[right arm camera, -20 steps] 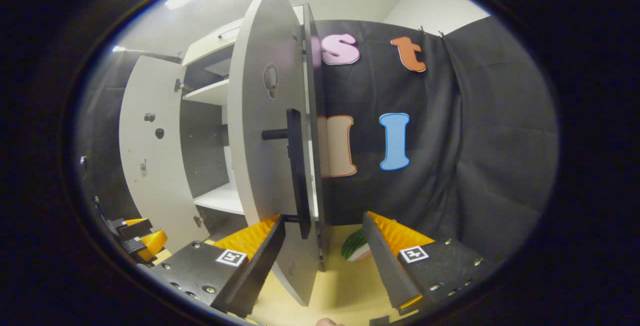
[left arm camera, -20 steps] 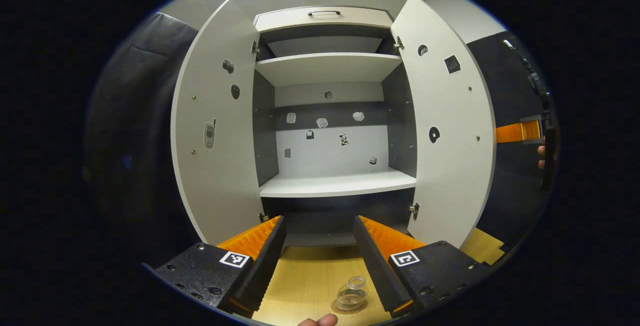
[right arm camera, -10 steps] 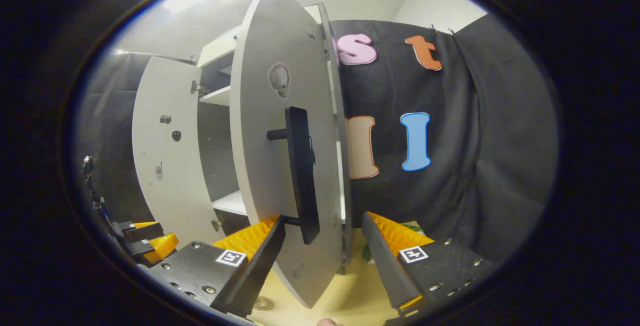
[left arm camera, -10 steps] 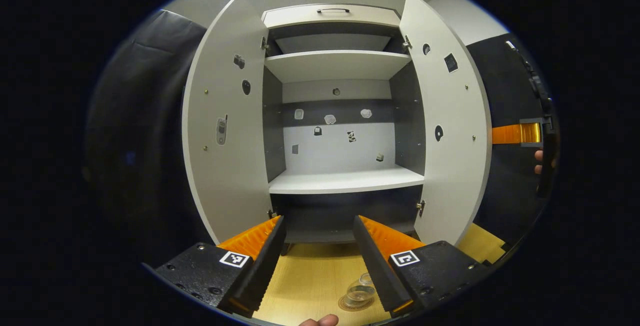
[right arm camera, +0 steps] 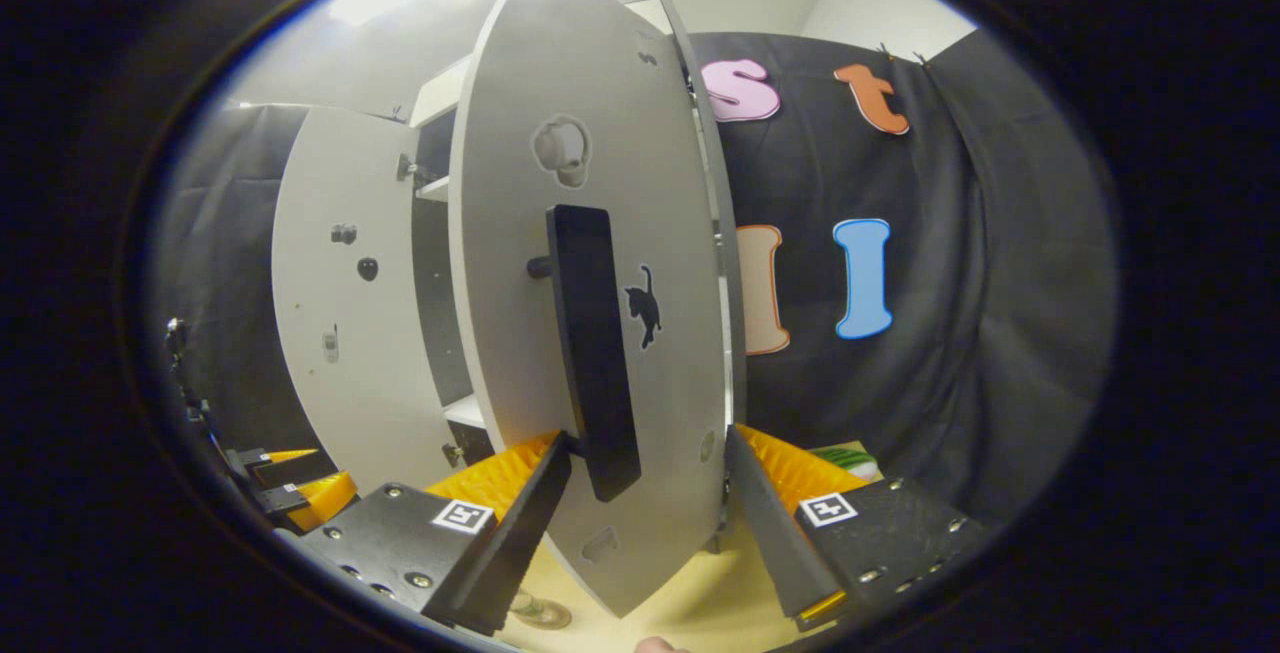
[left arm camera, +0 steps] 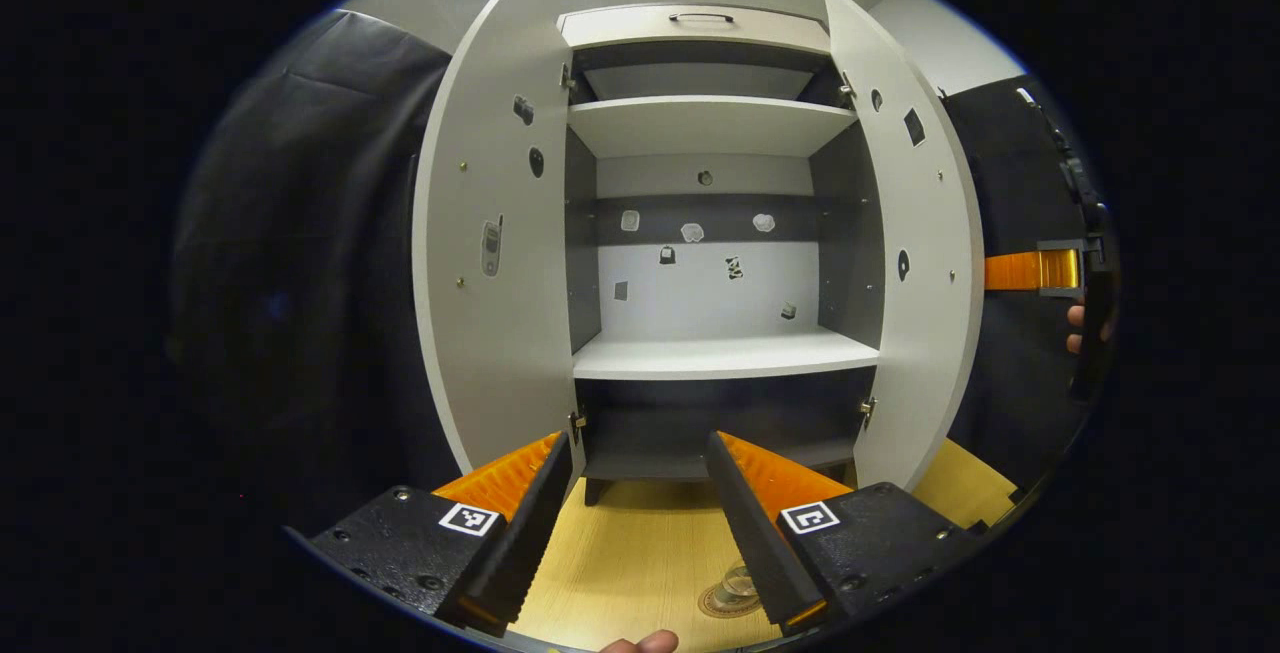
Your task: Grasp the bottle in the cabinet with the left hand and place it on the coaster, then close the right door with the right hand and the left door with the left hand.
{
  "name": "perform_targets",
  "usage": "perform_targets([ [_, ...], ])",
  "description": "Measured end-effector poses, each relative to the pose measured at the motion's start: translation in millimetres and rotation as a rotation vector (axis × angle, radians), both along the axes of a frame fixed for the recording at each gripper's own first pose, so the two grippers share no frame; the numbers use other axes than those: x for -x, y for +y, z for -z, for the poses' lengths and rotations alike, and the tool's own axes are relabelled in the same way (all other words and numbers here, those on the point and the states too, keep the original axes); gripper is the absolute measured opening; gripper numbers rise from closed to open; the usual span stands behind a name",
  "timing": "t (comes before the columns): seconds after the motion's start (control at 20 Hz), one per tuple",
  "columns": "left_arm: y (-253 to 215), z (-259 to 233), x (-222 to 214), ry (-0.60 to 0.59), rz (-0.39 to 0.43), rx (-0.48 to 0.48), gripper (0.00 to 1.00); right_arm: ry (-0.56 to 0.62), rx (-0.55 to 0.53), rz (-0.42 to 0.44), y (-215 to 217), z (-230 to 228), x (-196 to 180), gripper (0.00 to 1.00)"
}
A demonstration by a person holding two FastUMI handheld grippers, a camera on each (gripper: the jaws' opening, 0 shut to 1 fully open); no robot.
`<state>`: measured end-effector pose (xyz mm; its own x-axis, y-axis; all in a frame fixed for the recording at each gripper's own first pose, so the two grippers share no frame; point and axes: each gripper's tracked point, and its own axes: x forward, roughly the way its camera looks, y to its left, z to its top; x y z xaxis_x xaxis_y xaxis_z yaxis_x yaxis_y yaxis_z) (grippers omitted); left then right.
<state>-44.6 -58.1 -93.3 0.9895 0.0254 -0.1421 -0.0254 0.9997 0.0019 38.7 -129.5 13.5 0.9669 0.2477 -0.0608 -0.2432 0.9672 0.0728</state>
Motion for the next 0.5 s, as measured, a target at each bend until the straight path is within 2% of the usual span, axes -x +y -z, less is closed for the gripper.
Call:
perform_targets([
  [0.5,41.1,-11.8,2.5,-0.019,-0.058,0.011,0.87,-0.007,-0.014,-0.026,42.2,2.5,-22.5,0.98],
])
